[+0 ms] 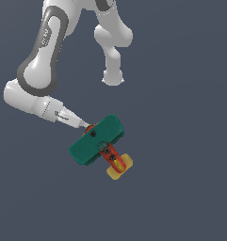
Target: Pick up the object and move it to a goal position.
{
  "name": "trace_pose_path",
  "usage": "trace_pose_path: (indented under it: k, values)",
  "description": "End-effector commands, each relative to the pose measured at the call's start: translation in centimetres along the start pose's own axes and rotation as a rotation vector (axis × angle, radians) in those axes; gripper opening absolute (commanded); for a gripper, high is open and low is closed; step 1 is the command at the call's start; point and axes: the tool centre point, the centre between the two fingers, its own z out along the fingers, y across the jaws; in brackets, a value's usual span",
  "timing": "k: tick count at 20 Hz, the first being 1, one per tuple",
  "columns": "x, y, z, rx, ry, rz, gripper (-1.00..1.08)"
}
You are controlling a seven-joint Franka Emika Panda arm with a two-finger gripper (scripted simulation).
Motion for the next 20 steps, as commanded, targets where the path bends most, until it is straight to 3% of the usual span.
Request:
trace_pose_path:
  k: [1, 20]
  values:
    - [0.7, 0.7, 0.1, 0.025, -0.003, 0.018, 0.28]
    - [4.7, 1.1, -2.6, 0.202, 0.035, 0.017, 0.28]
